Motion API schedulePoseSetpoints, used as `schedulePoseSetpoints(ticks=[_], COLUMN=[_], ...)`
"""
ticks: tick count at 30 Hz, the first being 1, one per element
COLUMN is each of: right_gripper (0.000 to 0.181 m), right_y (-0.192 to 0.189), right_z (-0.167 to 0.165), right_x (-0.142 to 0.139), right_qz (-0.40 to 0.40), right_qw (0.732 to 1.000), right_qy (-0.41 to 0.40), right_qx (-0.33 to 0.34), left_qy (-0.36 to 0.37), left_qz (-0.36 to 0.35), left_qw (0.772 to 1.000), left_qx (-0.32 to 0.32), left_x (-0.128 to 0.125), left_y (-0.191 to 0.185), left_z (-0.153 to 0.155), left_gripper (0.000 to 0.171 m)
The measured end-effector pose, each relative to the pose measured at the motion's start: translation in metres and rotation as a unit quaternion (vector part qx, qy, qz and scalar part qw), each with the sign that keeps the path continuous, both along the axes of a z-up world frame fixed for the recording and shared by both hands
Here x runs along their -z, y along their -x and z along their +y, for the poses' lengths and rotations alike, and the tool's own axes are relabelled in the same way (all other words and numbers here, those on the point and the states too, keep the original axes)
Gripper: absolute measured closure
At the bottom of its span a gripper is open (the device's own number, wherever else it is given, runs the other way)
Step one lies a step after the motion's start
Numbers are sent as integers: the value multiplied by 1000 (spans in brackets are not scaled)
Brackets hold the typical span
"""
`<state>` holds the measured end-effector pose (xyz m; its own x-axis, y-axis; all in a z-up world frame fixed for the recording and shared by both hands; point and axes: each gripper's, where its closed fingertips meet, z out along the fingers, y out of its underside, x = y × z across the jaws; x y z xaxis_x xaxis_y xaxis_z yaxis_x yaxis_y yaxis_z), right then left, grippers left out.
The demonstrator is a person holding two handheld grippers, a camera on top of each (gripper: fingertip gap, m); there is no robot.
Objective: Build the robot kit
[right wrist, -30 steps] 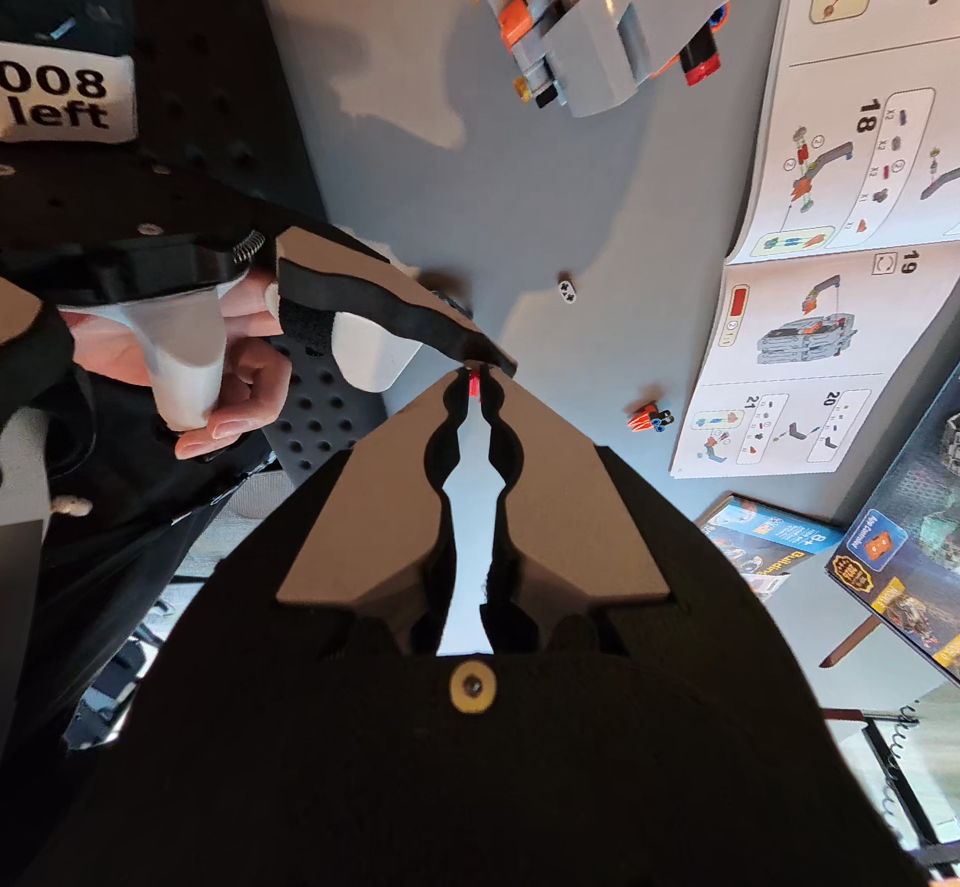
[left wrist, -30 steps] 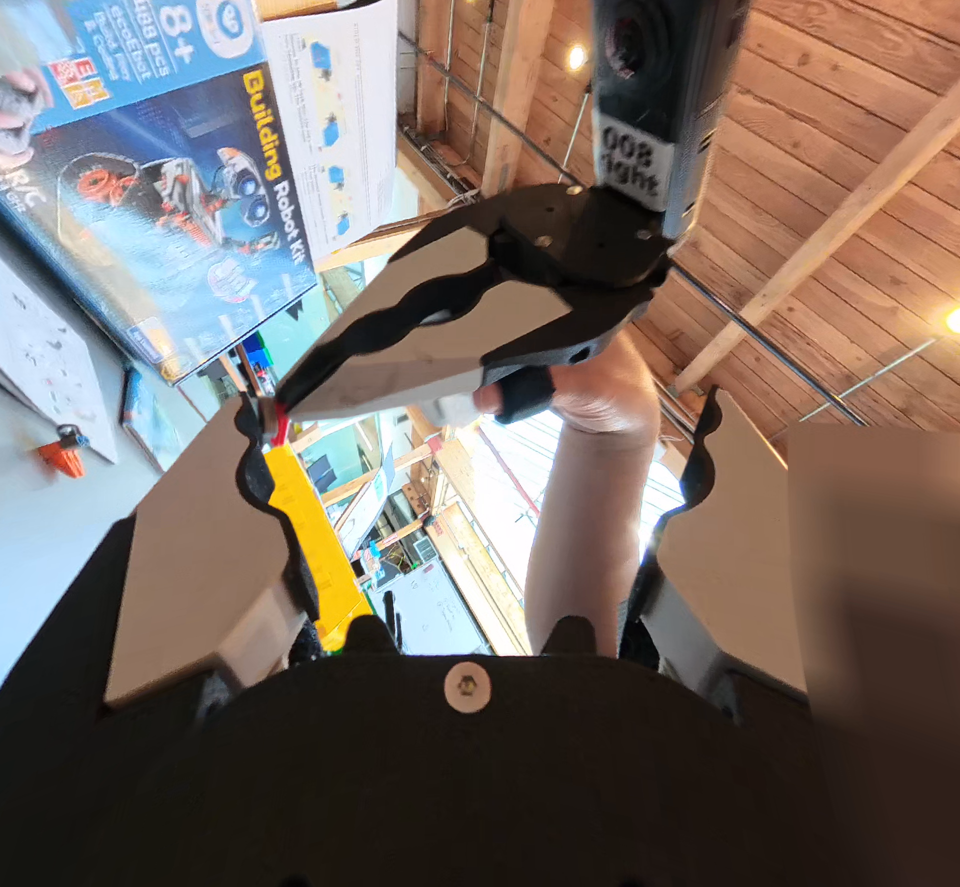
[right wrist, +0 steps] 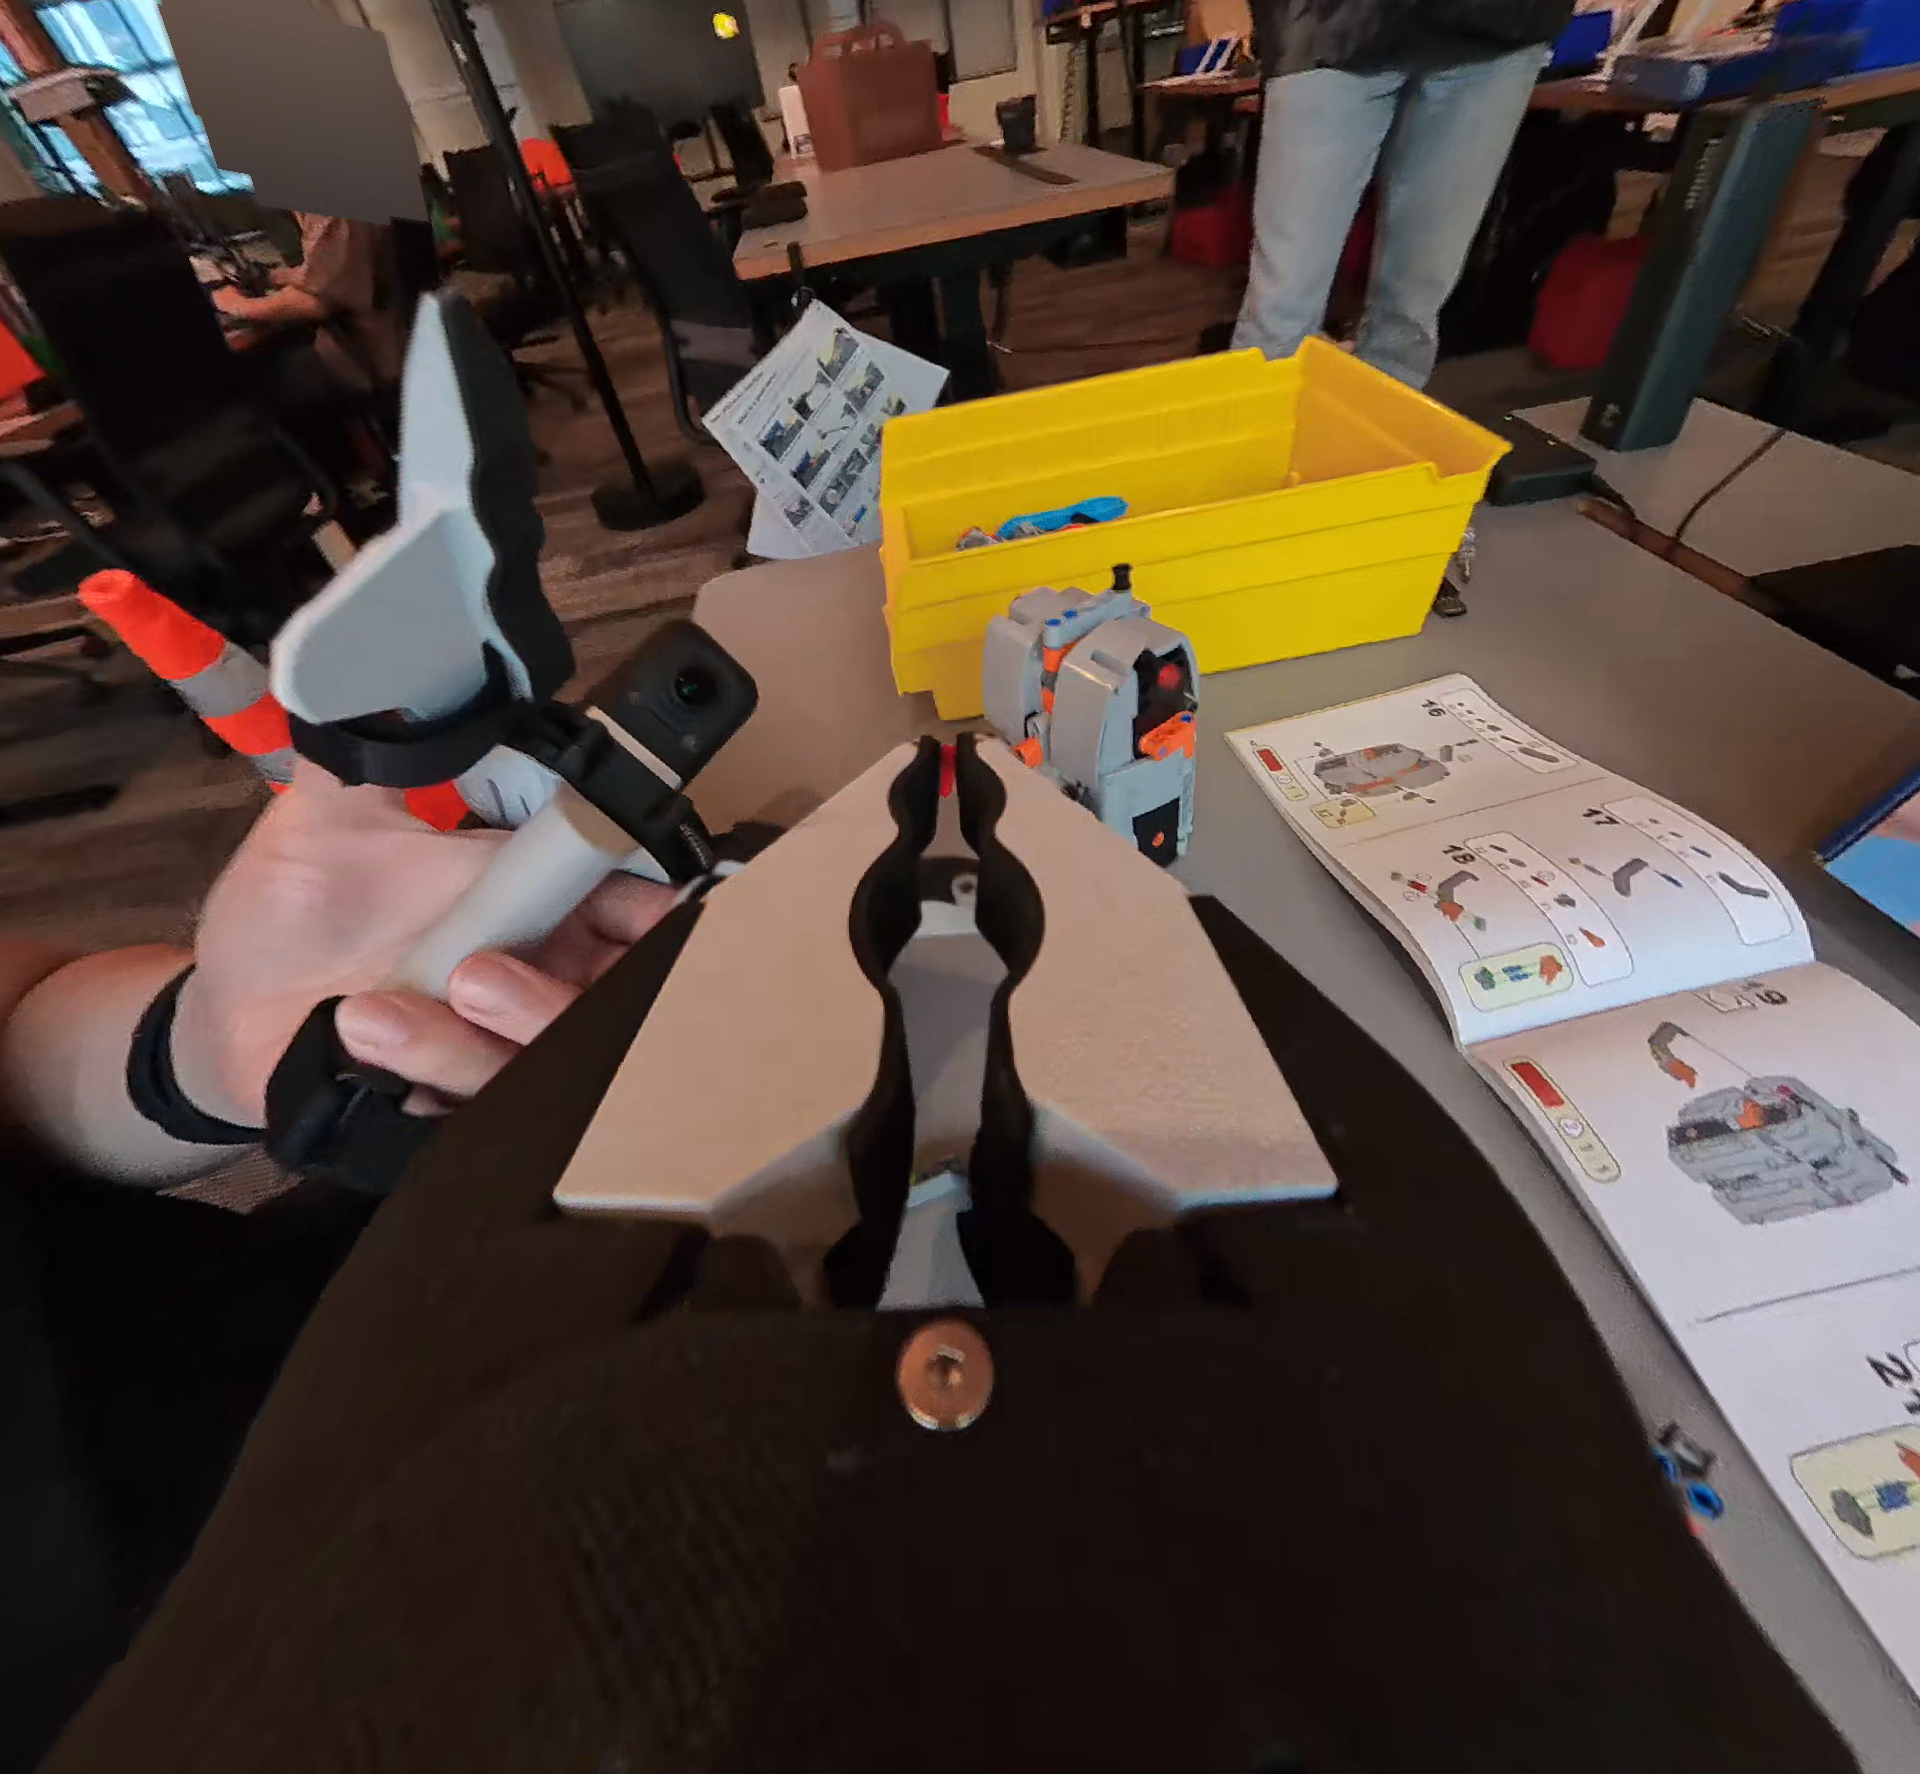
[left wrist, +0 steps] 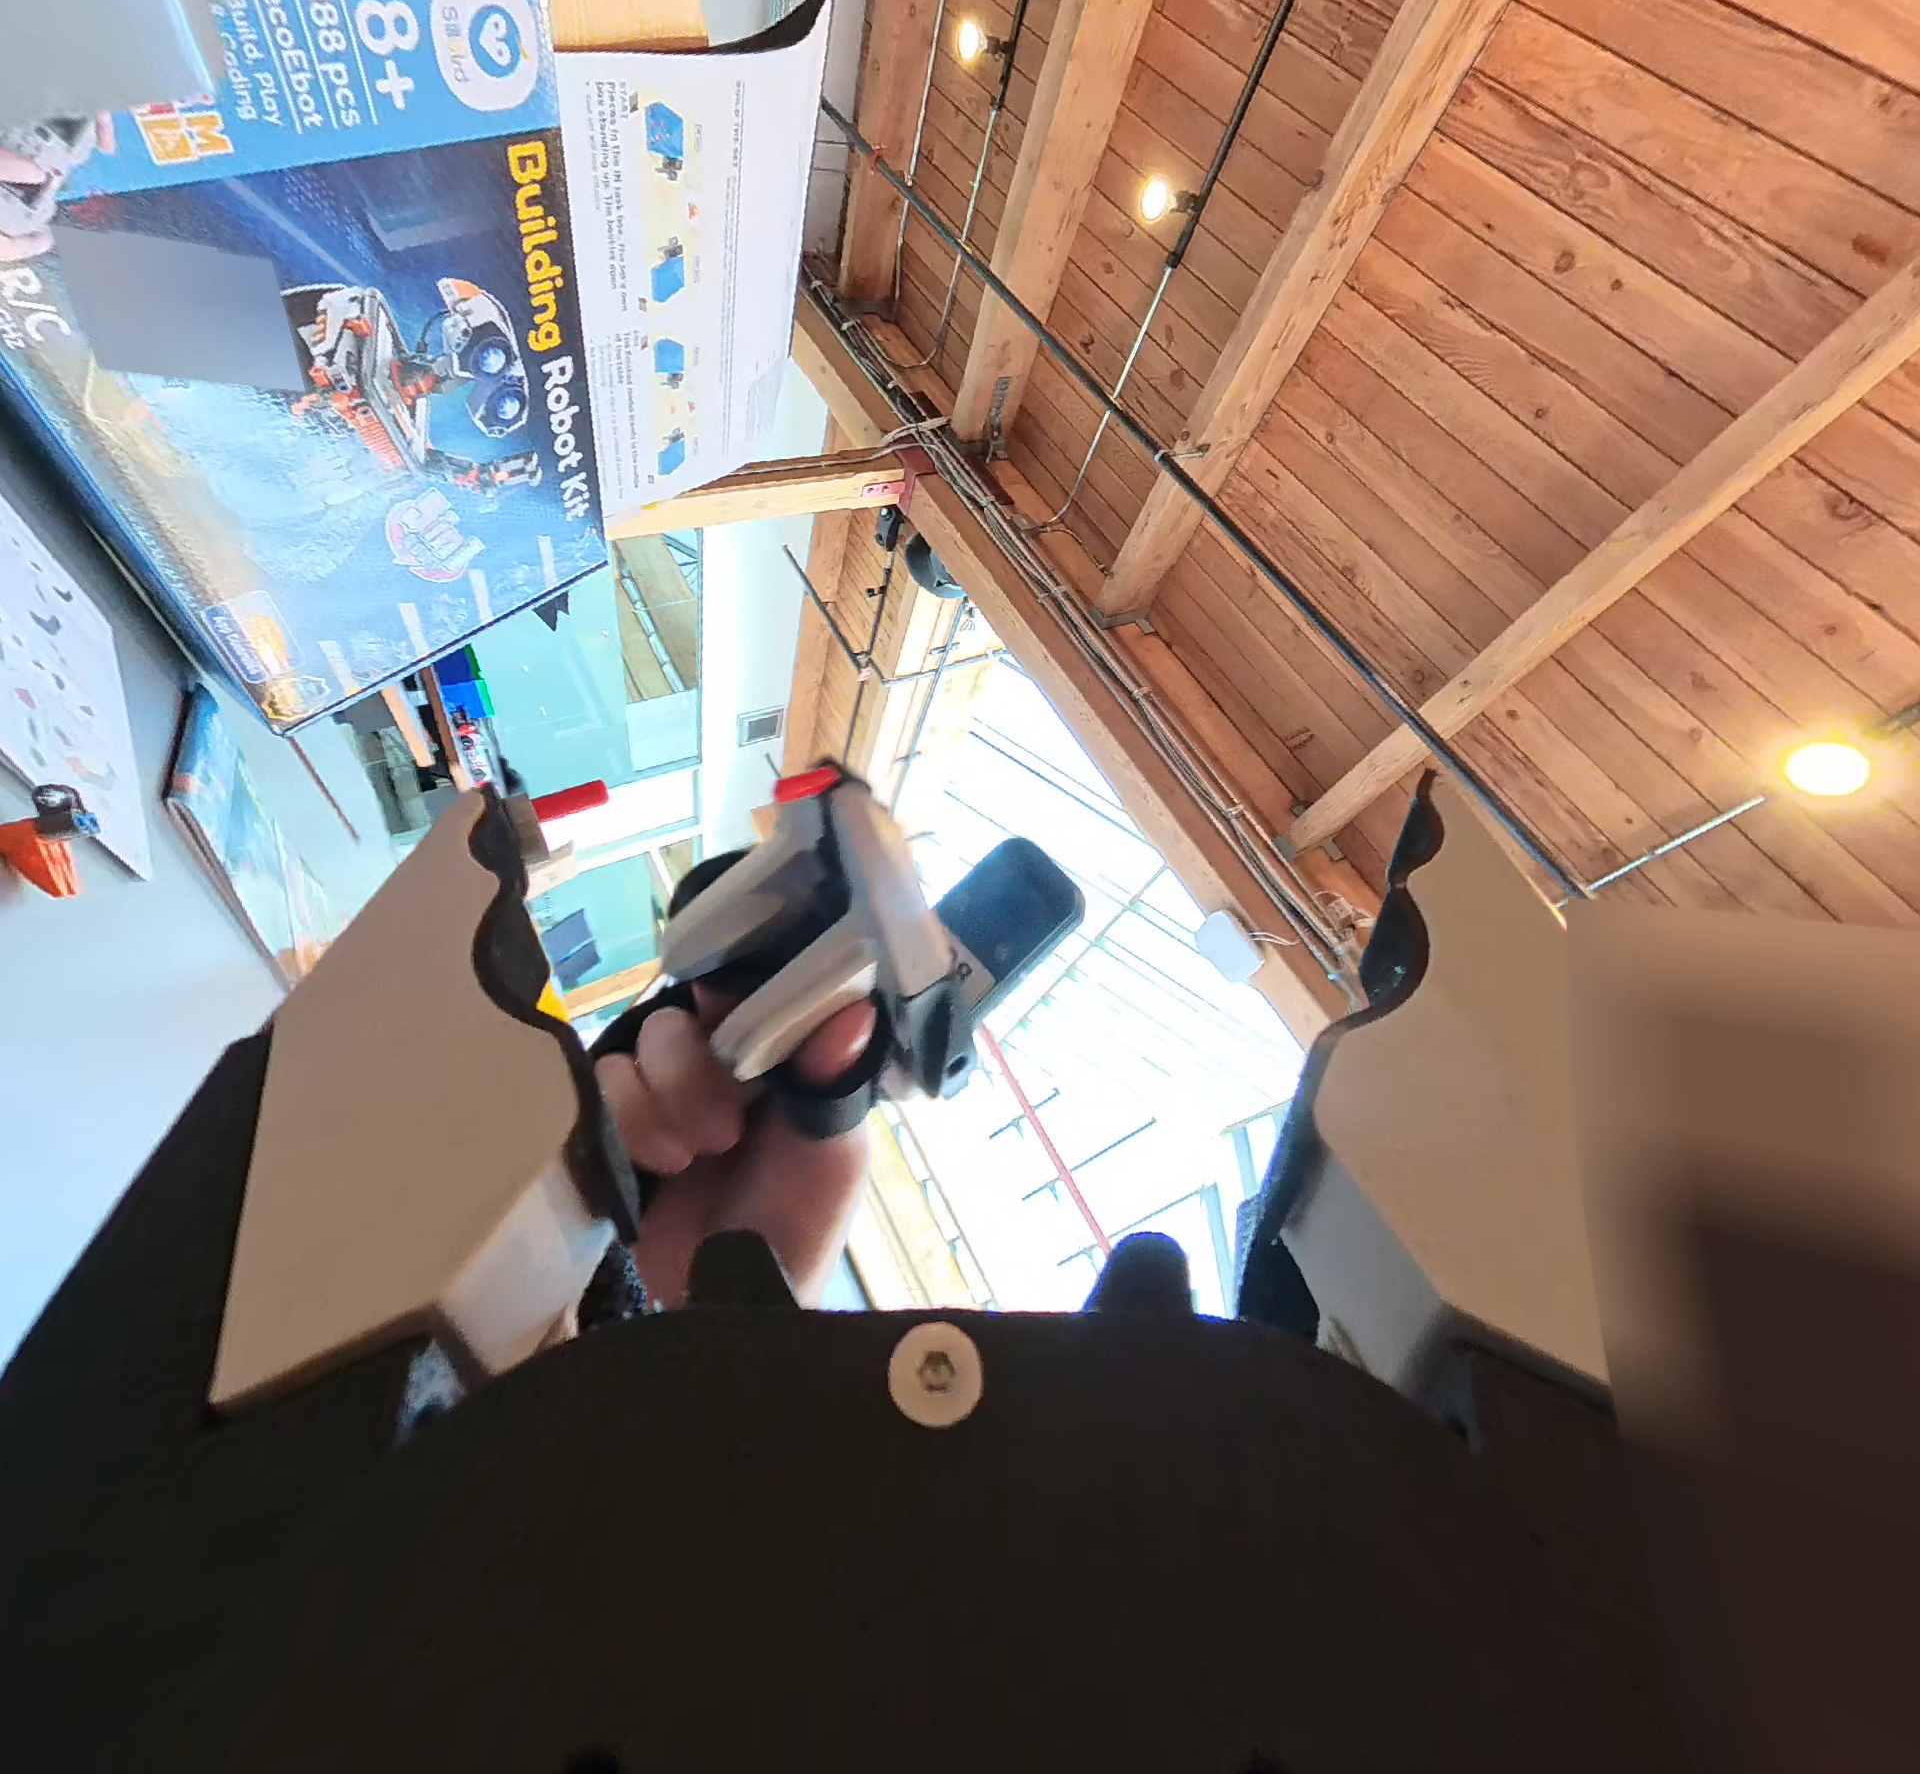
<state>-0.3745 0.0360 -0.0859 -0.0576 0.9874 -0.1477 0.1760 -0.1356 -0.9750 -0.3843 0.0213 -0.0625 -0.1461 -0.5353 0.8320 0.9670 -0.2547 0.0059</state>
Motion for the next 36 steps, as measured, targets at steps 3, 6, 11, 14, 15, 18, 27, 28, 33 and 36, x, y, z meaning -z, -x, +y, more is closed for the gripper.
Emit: schedulePoseSetpoints(ticks=[3,6,11,14,15,18,27,28,33,36], right_gripper=[179,178,178,179,178,178,178,178,178,178], right_y=[-2,0,5,4,4,0,-8,-8,-10,-11], right_z=[1,2,-2,-1,-2,-3,-12,-13,-13,-14], right_x=[10,20,35,38,38,36,43,42,37,41], right_qz=[-5,-18,-50,-65,-69,-94,-132,-131,-123,-123], right_qw=[1000,999,996,993,992,985,960,958,952,949], right_qy=[-9,-22,-61,-90,-102,-144,-191,-189,-165,-166], right_qx=[19,32,31,30,20,-5,-157,-174,-228,-240], left_qy=[4,11,20,22,23,29,32,34,35,36], left_qz=[15,17,33,40,42,49,54,52,45,48], left_qw=[1000,1000,999,999,999,998,997,997,997,997], left_qx=[-5,-5,-3,-6,-4,3,35,40,59,57], left_x=[1,5,10,13,14,17,23,23,24,25], left_y=[-2,-3,-7,-7,-7,-10,-19,-20,-25,-24], left_z=[2,5,9,9,9,10,7,7,6,7], left_gripper=[14,15,14,14,14,14,14,14,14,14])
